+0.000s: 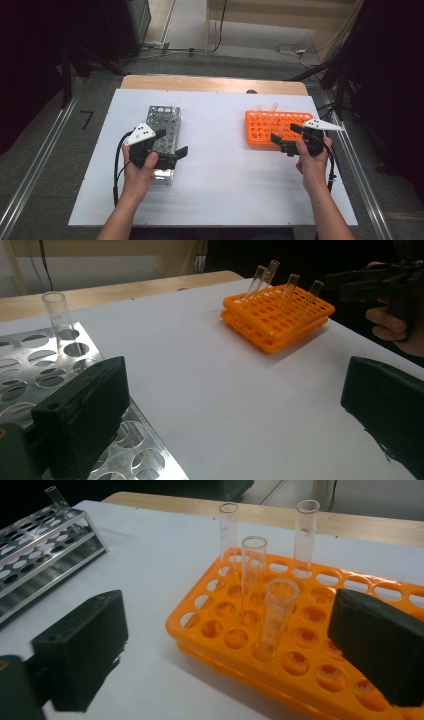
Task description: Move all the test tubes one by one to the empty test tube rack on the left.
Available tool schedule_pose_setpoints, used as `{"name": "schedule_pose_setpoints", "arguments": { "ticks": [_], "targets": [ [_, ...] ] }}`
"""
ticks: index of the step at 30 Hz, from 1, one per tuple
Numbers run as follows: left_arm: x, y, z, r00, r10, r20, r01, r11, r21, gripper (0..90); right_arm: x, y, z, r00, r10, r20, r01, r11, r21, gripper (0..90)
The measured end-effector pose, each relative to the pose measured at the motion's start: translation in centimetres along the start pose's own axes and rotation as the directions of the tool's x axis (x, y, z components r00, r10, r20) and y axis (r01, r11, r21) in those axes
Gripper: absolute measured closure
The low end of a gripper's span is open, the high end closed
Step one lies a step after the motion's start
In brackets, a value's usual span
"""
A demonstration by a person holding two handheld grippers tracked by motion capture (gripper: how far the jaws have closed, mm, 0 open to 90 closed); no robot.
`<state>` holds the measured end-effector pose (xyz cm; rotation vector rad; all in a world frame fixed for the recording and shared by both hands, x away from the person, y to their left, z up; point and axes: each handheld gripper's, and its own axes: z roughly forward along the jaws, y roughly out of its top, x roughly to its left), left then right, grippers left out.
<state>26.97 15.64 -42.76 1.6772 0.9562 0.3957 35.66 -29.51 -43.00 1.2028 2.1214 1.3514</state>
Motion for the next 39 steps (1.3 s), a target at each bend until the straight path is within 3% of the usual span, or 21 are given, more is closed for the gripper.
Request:
{"name": "schedule_pose_setpoints", "arguments": {
  "ticks": [5, 9, 13, 17, 26, 35, 39],
  "targets": [
    [-0.1, -0.1, 0.2, 1.0000, 0.003, 0.005, -0.003, 1.0000, 0.005, 0.0, -0.8, -0.1, 0.9, 0.9995, 0.023, 0.019, -0.024, 1.000, 0.021, 14.1],
    [-0.2, 0.0, 0.2, 0.9998, -0.007, 0.017, 0.007, 1.0000, -0.004, 0.0, -1.6, -0.9, 1.3, 0.9976, 0.067, 0.013, -0.068, 0.998, 0.017, 30.6],
    [-0.3, 0.0, 0.1, 0.9998, -0.004, 0.019, 0.004, 1.0000, -0.006, 0.0, -2.1, -1.4, 2.0, 0.9978, 0.060, 0.027, -0.061, 0.998, 0.034, 42.2],
    [-0.3, -0.1, 0.1, 0.9998, -0.002, 0.018, 0.002, 1.0000, -0.001, 0.0, -2.4, -1.8, 2.6, 0.9960, 0.084, 0.030, -0.085, 0.995, 0.046, 52.4],
    [-0.2, -0.2, 0.1, 0.9995, -0.007, 0.030, 0.008, 1.0000, -0.006, 0.0, -1.4, -2.2, 3.8, 0.9961, 0.033, 0.082, -0.039, 0.997, 0.070, 60.7],
    [-0.4, -0.2, 0.2, 0.9993, -0.005, 0.036, 0.005, 1.0000, -0.008, 0.0, -1.1, -2.9, 3.8, 0.9884, 0.016, 0.151, -0.021, 0.999, 0.032, 70.4],
    [-0.5, -0.2, 0.3, 0.9993, -0.003, 0.036, 0.003, 1.0000, -0.004, 0.0, -1.1, -3.2, 3.8, 0.9891, 0.020, 0.146, -0.023, 1.000, 0.016, 73.2]
  ]
}}
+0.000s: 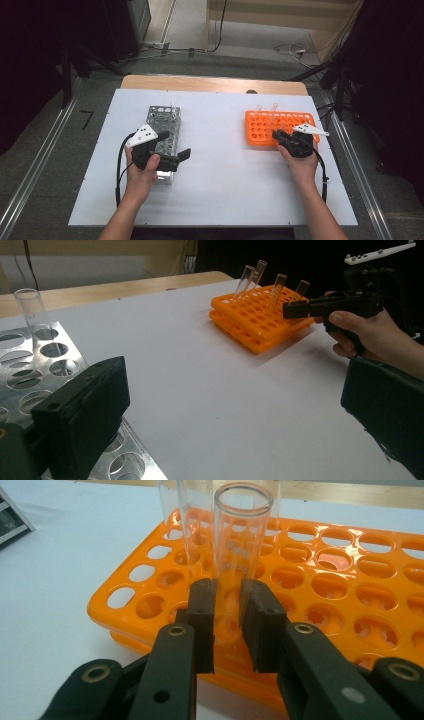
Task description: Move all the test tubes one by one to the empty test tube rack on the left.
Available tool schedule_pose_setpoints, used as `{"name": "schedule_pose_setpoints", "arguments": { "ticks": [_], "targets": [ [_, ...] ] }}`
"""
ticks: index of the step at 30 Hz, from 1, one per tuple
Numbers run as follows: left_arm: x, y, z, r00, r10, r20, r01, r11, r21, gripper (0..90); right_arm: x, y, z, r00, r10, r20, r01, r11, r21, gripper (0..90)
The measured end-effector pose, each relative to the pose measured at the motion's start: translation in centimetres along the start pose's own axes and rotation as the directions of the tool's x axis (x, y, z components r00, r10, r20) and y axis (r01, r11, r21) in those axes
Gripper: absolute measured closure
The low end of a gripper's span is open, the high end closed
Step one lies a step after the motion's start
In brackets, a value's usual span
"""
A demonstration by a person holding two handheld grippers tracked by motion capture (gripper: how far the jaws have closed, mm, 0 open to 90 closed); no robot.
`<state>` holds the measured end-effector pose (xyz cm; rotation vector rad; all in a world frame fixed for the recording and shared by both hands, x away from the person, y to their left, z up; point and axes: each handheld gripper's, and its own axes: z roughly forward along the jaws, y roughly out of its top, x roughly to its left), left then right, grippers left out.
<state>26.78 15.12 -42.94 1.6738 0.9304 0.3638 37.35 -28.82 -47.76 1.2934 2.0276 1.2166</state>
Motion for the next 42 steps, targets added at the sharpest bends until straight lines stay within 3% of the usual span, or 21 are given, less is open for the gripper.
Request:
{"name": "schedule_pose_setpoints", "arguments": {
  "ticks": [6, 12, 15, 26, 35, 42],
  "targets": [
    [0.0, 0.0, 0.0, 1.0000, 0.001, -0.003, -0.001, 1.0000, 0.000, 0.0, -0.1, 0.2, -0.3, 0.9999, 0.012, -0.010, -0.012, 1.000, -0.026, 73.5],
    [-0.1, 0.0, 0.1, 1.0000, 0.004, -0.001, -0.004, 1.0000, 0.001, 0.0, -0.2, 0.9, -1.7, 0.9997, 0.014, -0.021, -0.015, 0.998, -0.069, 73.5],
    [-0.2, 0.0, 0.1, 1.0000, 0.007, 0.001, -0.007, 1.0000, 0.003, 0.0, 0.1, 1.2, -2.3, 0.9997, 0.004, -0.024, -0.005, 0.998, -0.070, 73.5],
    [-0.3, 0.1, 0.1, 1.0000, 0.007, 0.006, -0.007, 1.0000, -0.002, 0.0, 2.2, 1.8, -3.5, 0.9930, -0.052, -0.106, 0.046, 0.997, -0.064, 73.5],
    [-0.4, 0.2, 0.0, 1.0000, 0.002, 0.004, -0.002, 0.9999, -0.010, 0.0, 4.6, 2.3, -3.8, 0.9769, -0.096, -0.191, 0.086, 0.994, -0.064, 73.6],
    [-1.0, 0.4, 0.5, 0.9996, 0.016, 0.021, -0.016, 0.9999, 0.002, 0.4, 7.0, 2.3, -3.4, 0.9544, -0.150, -0.258, 0.142, 0.989, -0.052, 73.6]
  ]
}}
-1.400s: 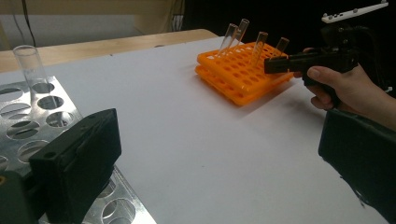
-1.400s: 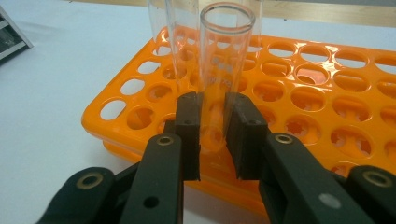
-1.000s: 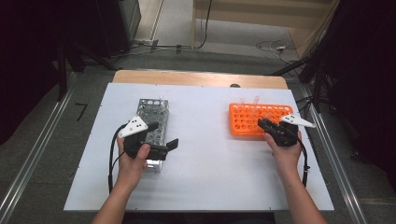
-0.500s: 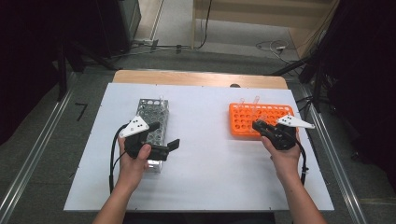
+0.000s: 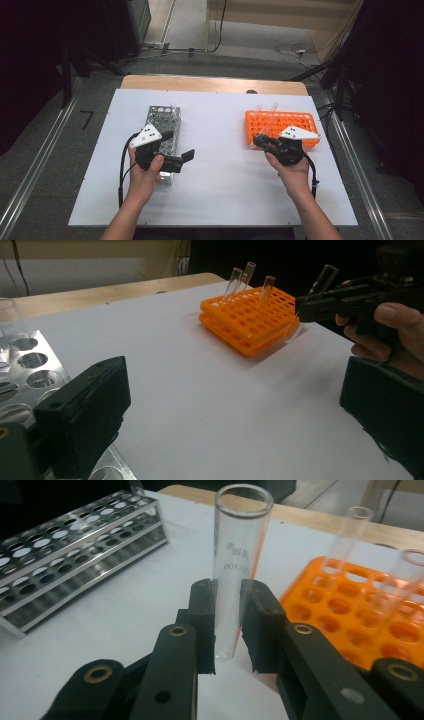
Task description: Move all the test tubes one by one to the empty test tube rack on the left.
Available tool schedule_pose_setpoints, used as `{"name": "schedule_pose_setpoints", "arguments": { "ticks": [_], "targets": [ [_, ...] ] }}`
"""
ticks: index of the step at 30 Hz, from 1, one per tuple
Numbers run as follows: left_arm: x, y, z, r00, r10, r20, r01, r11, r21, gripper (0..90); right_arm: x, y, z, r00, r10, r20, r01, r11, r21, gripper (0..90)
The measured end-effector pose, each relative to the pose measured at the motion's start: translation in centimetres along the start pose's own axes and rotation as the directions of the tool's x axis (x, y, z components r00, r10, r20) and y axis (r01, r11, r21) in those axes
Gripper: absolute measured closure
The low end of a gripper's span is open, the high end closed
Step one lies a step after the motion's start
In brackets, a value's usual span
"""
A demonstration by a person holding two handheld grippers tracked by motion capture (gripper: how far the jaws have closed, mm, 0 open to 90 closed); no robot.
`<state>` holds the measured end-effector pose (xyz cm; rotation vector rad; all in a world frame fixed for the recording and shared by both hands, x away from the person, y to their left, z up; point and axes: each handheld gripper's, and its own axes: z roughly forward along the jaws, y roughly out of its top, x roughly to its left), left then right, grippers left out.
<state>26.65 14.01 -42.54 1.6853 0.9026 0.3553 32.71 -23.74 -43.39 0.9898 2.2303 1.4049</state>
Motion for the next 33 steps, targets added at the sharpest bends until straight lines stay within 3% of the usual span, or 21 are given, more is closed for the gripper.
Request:
{"name": "schedule_pose_setpoints", "arguments": {
  "ticks": [6, 14, 20, 27, 33],
  "targets": [
    [-0.8, 0.1, 1.0, 0.9999, 0.010, -0.002, -0.010, 0.9995, 0.029, 5.9, 2.1, 0.2, 1.0, 0.9983, -0.040, -0.043, 0.041, 0.999, 0.026, 73.7],
    [-2.3, 0.2, 2.2, 0.9997, 0.017, -0.017, -0.016, 0.9980, 0.062, 20.4, 4.7, 0.2, 2.2, 0.9917, -0.087, -0.095, 0.092, 0.994, 0.053, 73.7],
    [-3.1, 0.2, 3.0, 0.9995, 0.020, 0.025, -0.022, 0.9970, 0.074, 26.6, 6.3, 0.3, 3.2, 0.9844, -0.127, -0.123, 0.136, 0.988, 0.071, 73.7],
    [-4.3, 0.4, 3.6, 0.9943, 0.058, 0.090, -0.065, 0.9947, 0.080, 44.4, 8.4, 0.2, 4.2, 0.9686, -0.176, -0.175, 0.196, 0.975, 0.101, 73.7],
    [-5.2, 0.4, 3.9, 0.9890, 0.094, 0.114, -0.104, 0.9906, 0.089, 57.1, 9.9, 0.2, 4.7, 0.9553, -0.206, -0.212, 0.234, 0.965, 0.115, 73.7]
  ]
}}
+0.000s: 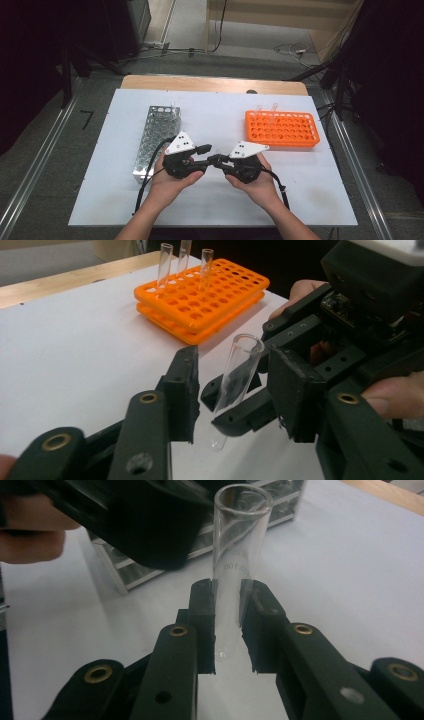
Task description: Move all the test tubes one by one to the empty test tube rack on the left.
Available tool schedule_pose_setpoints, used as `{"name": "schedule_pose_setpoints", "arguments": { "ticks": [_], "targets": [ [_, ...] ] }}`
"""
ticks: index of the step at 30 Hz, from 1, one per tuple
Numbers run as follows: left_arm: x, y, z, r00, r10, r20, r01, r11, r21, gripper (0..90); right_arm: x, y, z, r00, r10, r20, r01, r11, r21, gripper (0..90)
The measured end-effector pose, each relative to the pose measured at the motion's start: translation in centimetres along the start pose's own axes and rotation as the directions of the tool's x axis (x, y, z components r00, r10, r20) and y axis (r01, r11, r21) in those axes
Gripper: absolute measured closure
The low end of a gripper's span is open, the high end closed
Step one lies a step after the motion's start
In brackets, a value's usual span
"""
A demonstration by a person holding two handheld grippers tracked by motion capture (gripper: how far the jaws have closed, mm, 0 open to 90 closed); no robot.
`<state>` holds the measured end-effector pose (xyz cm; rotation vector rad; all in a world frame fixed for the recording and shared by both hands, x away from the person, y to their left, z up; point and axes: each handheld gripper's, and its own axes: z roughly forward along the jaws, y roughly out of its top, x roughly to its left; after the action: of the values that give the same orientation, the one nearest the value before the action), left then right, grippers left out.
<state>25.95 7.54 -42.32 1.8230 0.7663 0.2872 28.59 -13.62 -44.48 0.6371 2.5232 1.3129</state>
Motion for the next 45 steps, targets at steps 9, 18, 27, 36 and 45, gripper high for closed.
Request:
{"name": "schedule_pose_setpoints", "arguments": {
  "ticks": [9, 18, 27, 36, 45],
  "targets": [
    [-0.6, -0.1, 0.4, 0.9988, 0.050, -0.004, -0.050, 0.9987, 0.013, 74.0, 1.0, 0.5, 0.1, 0.9994, -0.022, -0.025, 0.022, 1.000, 0.007, 73.7],
    [-0.3, -0.1, 0.3, 0.9986, 0.046, -0.025, -0.046, 0.9989, 0.012, 76.5, 0.7, 0.3, 0.2, 0.9993, 0.006, -0.036, -0.006, 1.000, 0.003, 72.3],
    [0.7, 0.1, -0.7, 0.9988, 0.011, -0.048, -0.011, 0.9998, -0.014, 76.5, -0.5, -0.9, -0.8, 0.9993, 0.032, -0.019, -0.032, 0.999, -0.022, 47.9],
    [1.7, 0.3, -1.6, 0.9971, -0.002, -0.076, 0.000, 0.9998, -0.021, 76.5, -2.5, -2.1, -3.3, 0.9957, 0.092, 0.012, -0.091, 0.993, -0.073, 21.7],
    [3.3, 0.5, -3.0, 0.9932, -0.033, -0.112, 0.028, 0.9987, -0.042, 76.5, -4.3, -4.3, -6.1, 0.9880, 0.148, 0.044, -0.143, 0.986, -0.090, 1.9]
  ]
}}
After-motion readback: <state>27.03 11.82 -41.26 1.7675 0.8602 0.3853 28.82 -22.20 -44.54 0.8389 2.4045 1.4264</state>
